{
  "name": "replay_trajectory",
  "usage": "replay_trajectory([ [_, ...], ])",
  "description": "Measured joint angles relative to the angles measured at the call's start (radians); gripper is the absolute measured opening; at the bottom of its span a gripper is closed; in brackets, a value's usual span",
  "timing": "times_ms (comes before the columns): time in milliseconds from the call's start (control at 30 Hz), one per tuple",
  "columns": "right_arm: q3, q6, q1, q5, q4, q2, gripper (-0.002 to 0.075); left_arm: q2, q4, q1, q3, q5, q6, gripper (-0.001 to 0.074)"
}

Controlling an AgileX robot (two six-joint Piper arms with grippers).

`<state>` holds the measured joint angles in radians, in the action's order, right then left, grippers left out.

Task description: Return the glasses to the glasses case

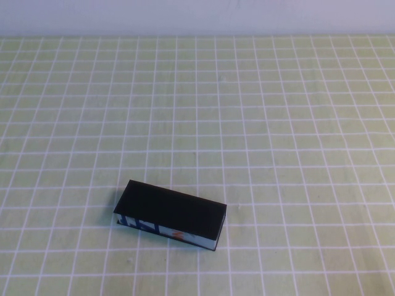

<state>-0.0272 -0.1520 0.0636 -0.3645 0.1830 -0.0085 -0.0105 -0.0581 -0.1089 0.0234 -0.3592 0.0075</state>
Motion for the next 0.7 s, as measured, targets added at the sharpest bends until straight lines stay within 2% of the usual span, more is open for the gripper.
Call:
replay_trajectory([
  [700, 0.0, 0.002, 0.0, 0.0, -0.002, 0.0, -0.0018, 0.0, 0.0, 0.0, 0.0, 0.0, 0.0, -0.0003],
])
